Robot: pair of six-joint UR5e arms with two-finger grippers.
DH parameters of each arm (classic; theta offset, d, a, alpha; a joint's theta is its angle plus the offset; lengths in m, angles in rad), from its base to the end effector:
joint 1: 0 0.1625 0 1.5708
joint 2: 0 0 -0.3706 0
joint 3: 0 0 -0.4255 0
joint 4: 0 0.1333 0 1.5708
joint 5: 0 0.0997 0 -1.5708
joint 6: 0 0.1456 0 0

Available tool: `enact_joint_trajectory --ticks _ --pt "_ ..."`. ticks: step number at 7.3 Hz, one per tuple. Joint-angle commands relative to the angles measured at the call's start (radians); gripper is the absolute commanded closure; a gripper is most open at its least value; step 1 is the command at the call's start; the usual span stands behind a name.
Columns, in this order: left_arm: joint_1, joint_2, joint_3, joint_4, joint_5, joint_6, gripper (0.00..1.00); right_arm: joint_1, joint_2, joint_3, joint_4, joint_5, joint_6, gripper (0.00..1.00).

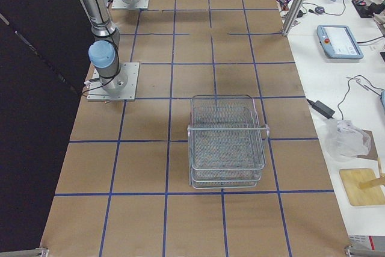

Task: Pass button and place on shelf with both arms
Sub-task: 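Carry the button with the right gripper to the wire rack shelf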

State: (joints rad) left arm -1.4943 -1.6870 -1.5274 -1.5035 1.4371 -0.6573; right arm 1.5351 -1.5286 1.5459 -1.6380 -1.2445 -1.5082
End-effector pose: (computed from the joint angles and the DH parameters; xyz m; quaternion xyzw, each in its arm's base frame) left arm -0.1090 -0.5763 0.3548 0.3581 -0.9313 -0.0218 0.0632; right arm 0.1603 -0.5536 0.3926 -0.6654 0.7282 -0.1309 0.0992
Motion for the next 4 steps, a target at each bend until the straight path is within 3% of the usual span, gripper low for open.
enact_joint_trajectory --ticks 1,4 --pt "0.031 0.027 0.003 -0.009 0.180 0.307 0.00 -0.238 0.008 0.002 0.012 -0.003 -0.197 0.76" --pt "0.014 0.112 -0.017 -0.082 0.192 0.407 0.00 -0.535 0.115 0.000 -0.005 -0.007 -0.599 0.76"
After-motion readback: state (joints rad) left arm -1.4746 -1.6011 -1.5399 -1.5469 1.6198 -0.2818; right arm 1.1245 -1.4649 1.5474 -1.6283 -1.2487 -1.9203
